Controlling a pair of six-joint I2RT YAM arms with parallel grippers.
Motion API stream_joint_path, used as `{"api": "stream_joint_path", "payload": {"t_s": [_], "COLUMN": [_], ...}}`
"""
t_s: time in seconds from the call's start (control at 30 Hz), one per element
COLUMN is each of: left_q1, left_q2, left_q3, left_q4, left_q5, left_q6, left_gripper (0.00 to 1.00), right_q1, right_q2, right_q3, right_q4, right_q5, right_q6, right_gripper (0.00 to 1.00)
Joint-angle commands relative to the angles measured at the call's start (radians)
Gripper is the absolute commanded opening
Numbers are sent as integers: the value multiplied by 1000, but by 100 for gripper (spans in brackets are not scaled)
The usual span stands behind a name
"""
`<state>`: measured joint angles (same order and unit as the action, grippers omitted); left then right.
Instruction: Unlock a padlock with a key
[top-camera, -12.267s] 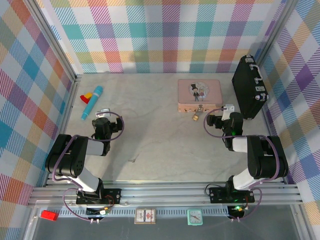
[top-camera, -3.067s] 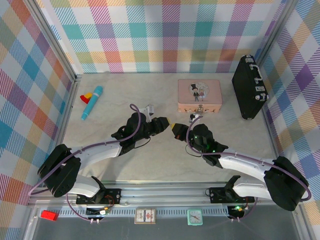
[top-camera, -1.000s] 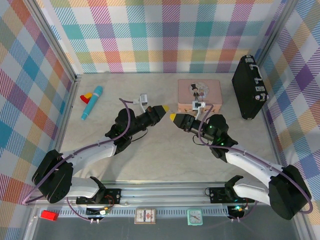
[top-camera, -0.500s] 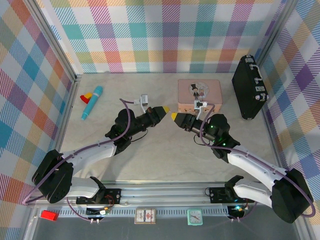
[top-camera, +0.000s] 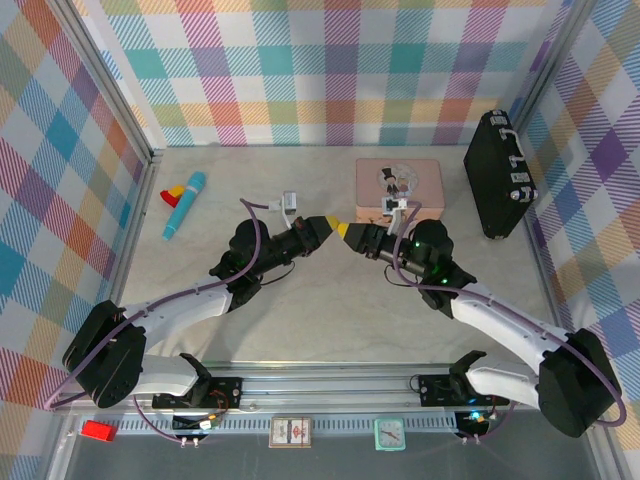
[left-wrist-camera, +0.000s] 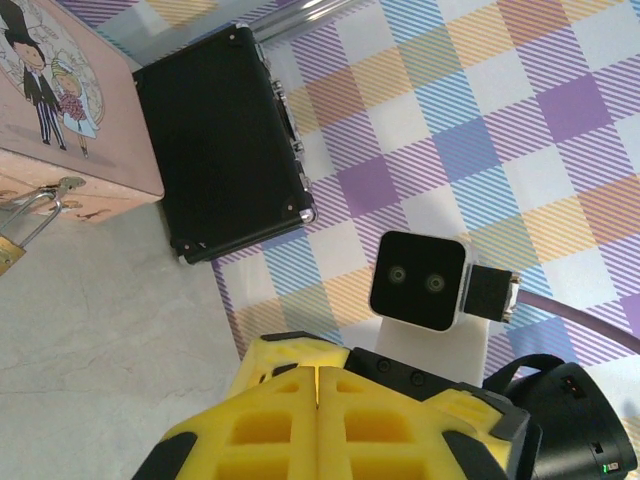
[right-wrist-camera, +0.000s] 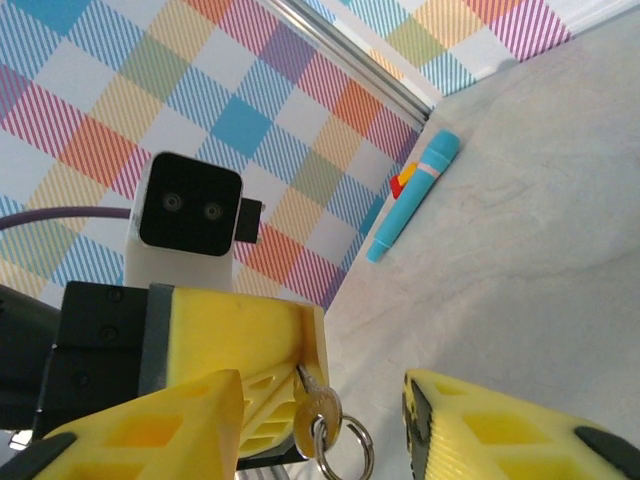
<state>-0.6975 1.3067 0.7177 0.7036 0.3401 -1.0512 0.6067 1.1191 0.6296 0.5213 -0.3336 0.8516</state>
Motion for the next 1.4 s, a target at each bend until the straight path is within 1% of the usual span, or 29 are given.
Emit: {"api": "stream_joint_path", "payload": {"t_s": [0.0, 0.27, 0.53, 0.77, 1.07, 1.37], "left_q1": [0, 0, 0, 0, 0, 0], "left_q2": [-1, -10, -24, -26, -23, -23], "left_q3": [14, 14, 3, 2, 11, 10], "left_q4": [31, 17, 12, 14, 11, 5], "left_q5": [20, 18, 4, 5, 7, -1], "left_q6": [16, 28, 30, 30, 36, 37], "left_gripper": [0, 0, 0, 0, 0, 0], "right_q1": [-6, -7, -20, -42, -42, -44], "right_q2": [2, -10, -35, -5, 13, -20], "right_q3": [29, 12, 10, 16, 18, 4], "right_q4": [23, 29, 1, 56, 63, 28], "right_q5": [-40, -35, -38, -104, -128, -92], "right_q6": [-11, -3, 4, 65, 77, 55], "right_gripper": [43, 32, 26, 20, 20, 12]}}
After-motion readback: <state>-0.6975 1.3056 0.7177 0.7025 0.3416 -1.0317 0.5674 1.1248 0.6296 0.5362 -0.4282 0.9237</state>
